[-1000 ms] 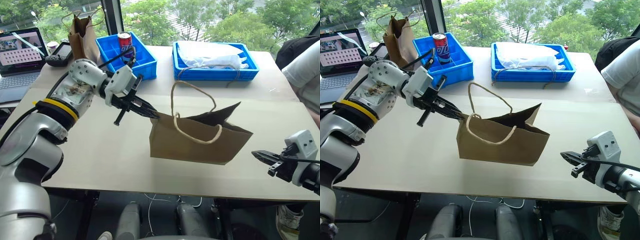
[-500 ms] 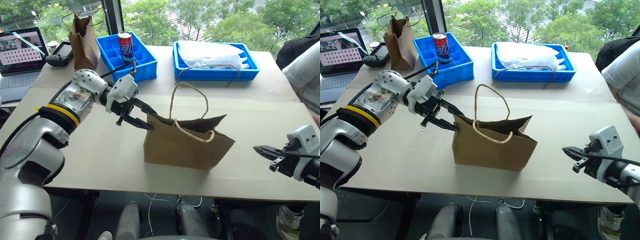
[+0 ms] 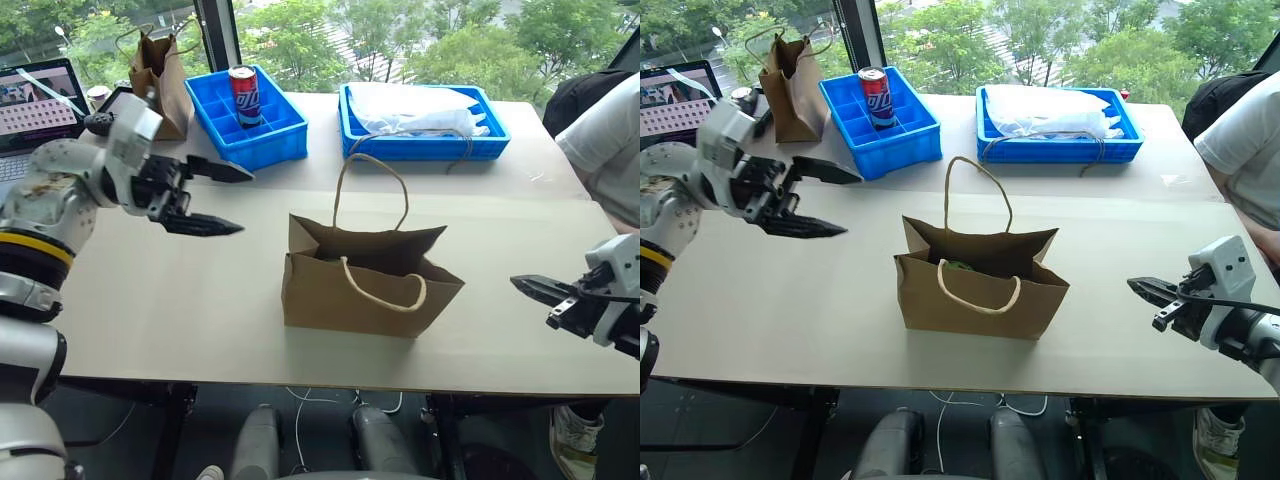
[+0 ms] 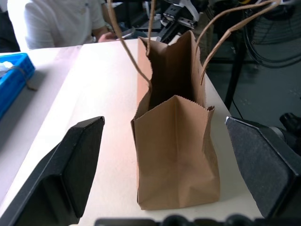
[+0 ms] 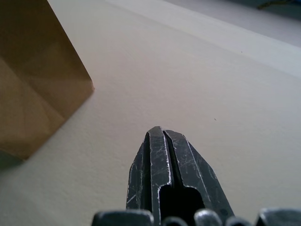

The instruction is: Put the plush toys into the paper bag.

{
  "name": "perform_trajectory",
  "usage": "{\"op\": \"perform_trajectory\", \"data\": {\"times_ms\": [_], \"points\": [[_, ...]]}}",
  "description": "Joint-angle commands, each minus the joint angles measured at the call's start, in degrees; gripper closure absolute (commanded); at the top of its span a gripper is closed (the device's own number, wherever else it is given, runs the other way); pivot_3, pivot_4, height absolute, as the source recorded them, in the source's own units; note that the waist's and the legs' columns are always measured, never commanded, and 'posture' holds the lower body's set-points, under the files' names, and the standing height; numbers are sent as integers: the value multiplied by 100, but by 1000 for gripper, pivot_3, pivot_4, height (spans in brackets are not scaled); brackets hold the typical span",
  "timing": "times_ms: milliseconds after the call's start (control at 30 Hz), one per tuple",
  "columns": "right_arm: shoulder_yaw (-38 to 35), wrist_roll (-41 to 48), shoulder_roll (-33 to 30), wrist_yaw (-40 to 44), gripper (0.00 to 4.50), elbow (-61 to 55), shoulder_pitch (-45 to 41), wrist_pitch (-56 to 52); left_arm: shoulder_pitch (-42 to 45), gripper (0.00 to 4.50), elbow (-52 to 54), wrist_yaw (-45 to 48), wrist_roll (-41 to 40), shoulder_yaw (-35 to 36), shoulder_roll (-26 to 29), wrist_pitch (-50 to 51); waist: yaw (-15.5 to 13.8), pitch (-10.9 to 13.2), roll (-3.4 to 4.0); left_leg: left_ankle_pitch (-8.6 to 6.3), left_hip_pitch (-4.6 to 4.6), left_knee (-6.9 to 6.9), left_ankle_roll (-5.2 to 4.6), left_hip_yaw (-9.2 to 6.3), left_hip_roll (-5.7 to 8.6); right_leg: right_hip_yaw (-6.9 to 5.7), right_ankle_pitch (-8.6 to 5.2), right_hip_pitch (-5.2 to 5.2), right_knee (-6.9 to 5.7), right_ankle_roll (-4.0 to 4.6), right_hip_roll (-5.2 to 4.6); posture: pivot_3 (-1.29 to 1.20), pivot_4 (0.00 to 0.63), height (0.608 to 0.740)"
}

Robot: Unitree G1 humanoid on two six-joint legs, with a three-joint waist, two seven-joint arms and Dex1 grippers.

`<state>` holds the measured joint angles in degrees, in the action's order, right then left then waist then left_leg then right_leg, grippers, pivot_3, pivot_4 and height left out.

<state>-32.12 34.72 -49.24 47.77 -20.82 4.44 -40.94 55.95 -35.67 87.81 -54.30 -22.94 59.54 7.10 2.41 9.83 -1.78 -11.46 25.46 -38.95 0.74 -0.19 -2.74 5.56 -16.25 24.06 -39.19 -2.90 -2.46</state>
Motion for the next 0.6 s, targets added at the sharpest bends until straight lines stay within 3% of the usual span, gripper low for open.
{"op": "perform_trajectory", "data": {"times_ms": [33, 267, 400, 600], "points": [[-252, 413, 224, 195, 4500, -136, -165, 357, -1400, 72, 811, -1036, 513, 813, 180, 277, 21, -4, 8, 0, -4, 4, -1, 2, -1, 1, 3, 0, 0, 5, 0, 0, 150, 694], [-185, 279, 536, 246, 4500, -611, 320, 852, -3854, 72, 2943, -3308, 1188, 2290, -342, 407, -131, -1, 1, -2, 5, 2, -2, -1, -7, -6, 11, 2, -1, 20, -6, 0, 150, 694], [-273, 359, 459, 397, 4500, -643, 430, 993, -4400, 72, 3589, -3530, 1229, 2721, -630, 707, -173, -2, 1, -1, -2, -3, 0, 6, -3, -2, 12, -3, 0, 21, -8, 0, 150, 694], [-298, 393, 333, 497, 4500, -615, 424, 984, -4490, 72, 3853, -3402, 1584, 2721, -897, 912, -158, -3, 3, -1, -17, 2, 1, 11, -5, 1, 13, -10, 0, 21, -3, 0, 150, 694]]}}
